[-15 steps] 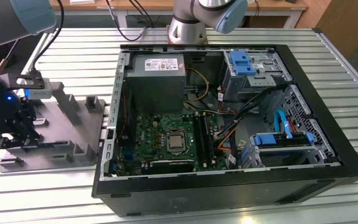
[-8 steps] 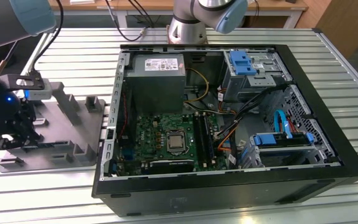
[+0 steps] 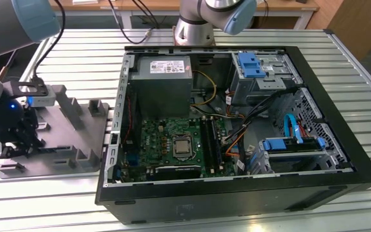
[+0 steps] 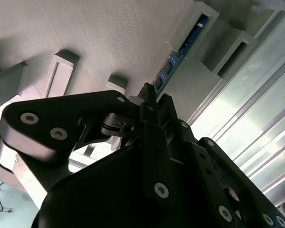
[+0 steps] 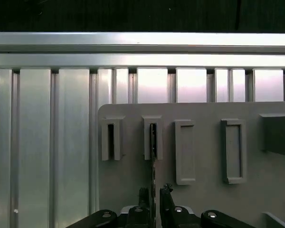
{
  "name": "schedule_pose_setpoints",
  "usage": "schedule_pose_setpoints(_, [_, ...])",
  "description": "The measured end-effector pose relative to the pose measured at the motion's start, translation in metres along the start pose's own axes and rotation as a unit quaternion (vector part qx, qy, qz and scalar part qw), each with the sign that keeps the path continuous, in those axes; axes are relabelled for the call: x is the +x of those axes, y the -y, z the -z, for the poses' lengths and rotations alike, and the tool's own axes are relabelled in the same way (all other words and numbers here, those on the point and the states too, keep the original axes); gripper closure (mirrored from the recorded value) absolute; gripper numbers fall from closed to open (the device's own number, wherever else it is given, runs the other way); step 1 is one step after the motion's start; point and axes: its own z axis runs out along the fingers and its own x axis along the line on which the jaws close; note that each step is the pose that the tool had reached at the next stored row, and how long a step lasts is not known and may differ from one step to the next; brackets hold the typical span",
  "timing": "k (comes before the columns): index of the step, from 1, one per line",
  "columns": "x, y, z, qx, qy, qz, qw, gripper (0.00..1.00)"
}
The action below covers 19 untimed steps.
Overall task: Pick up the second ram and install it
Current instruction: 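Pick up the second ram and move it above second insertion slot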
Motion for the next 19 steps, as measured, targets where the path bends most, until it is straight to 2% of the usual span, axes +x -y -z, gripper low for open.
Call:
schedule_pose_setpoints(6, [0.0002,0.0002,-0.0097,-0.0002,0.0000,0.003,1.0000,0.76])
schedule_pose_setpoints(12, [0.0001,0.0002,-0.0097,-0.0002,0.0003,0.003,1.0000,0.76])
schedule_pose_setpoints(13, [0.0001,0.0002,-0.0097,-0.0002,0.0004,0.003,1.0000,0.78])
schedule_pose_setpoints(14, [0.0002,0.0002,-0.0097,-0.0002,0.0005,0.003,1.0000,0.84])
schedule_pose_setpoints(19, [0.0002,0.0002,-0.0097,-0.0002,0.0008,0.003,1.0000,0.86])
